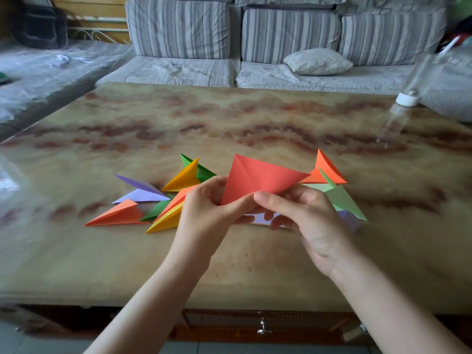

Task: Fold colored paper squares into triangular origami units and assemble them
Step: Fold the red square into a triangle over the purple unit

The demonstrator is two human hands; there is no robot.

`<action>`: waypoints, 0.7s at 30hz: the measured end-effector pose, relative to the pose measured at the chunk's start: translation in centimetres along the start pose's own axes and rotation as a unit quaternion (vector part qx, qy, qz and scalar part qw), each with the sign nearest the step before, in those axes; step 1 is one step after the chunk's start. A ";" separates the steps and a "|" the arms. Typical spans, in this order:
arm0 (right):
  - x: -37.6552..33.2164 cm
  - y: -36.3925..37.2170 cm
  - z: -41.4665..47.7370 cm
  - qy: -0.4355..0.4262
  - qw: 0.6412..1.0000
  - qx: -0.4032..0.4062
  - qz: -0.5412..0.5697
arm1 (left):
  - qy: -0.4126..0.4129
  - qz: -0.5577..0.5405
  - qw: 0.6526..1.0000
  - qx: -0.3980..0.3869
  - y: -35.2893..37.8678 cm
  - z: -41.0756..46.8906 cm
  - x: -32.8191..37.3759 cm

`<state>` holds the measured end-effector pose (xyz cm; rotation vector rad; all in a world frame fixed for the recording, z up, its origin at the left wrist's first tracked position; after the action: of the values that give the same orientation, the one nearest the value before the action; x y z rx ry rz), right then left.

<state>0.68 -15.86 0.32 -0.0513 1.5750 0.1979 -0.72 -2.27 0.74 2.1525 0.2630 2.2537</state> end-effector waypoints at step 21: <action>-0.9 -2.9 0.7 0.009 0.990 0.117 0.077 | 0.038 -0.009 0.999 0.019 0.1 -0.3 0.9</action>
<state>1.86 -18.68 0.90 0.2530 1.6117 0.1312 -1.01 -2.31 1.65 2.0762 0.3275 2.3420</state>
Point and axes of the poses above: each hand's wrist, its own z-axis towards the middle knuckle, its own y-axis out of the palm, x = y × z, the point moved 6 cm from there along z, towards the middle knuckle, and after that the axes turned 1 degree about x, right-handed, at the moved point
